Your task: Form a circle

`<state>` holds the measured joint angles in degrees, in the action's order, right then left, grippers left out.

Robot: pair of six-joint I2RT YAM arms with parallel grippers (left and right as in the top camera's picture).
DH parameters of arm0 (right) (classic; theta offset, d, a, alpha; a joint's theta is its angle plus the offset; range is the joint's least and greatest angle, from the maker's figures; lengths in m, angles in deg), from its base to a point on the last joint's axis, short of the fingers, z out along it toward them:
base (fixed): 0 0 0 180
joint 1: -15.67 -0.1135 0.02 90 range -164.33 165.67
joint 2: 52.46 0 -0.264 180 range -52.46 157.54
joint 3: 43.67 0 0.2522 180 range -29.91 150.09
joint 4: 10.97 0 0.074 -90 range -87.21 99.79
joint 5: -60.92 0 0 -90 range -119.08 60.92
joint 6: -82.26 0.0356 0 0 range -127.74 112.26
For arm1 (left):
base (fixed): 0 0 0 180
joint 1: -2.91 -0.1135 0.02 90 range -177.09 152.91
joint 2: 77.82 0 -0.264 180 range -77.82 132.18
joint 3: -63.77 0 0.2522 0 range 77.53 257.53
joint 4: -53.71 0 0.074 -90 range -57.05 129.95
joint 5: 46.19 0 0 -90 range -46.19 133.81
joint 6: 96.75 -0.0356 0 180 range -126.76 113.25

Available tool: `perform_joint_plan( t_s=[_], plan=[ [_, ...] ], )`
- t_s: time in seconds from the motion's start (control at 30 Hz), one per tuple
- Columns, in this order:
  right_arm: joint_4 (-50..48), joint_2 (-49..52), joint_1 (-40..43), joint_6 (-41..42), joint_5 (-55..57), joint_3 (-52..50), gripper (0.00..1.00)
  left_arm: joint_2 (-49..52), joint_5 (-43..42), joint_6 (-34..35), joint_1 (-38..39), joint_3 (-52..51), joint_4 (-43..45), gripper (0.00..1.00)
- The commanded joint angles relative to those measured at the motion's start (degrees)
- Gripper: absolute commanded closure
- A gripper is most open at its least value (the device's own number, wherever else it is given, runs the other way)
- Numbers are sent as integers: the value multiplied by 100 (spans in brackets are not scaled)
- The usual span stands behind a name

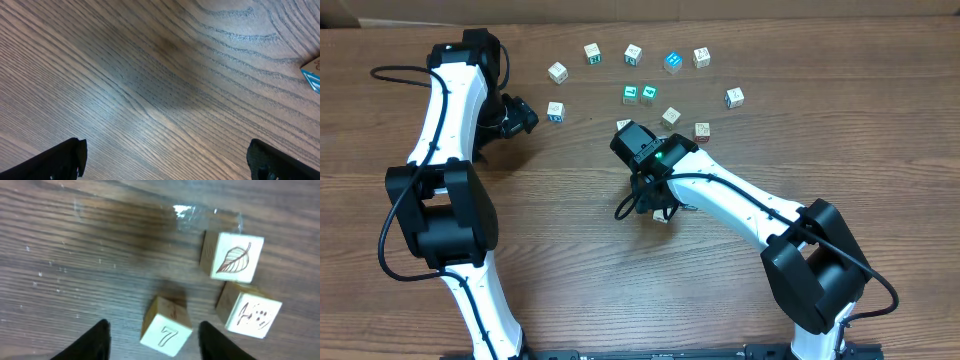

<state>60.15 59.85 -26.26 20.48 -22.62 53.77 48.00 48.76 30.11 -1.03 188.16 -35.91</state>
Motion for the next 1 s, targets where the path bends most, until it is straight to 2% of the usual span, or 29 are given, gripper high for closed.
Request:
perform_joint_plan(
  t_s=[0.0,0.13,0.23,0.57,0.97],
  plan=[
    [-109,-109,31,24,-520,92,65,17,2,-90,22,94,-15,0],
    [-326,-98,31,70,-774,92,84,17,2,-90,22,96,-15,1],
    [-334,-96,31,533,-767,52,92,17,2,-87,22,96,-15,0],
    [-527,-24,28,979,-837,-326,95,17,2,-90,22,96,-15,0],
    [-256,225,68,997,-791,-326,95,17,2,-90,22,96,-15,0]
  ],
)
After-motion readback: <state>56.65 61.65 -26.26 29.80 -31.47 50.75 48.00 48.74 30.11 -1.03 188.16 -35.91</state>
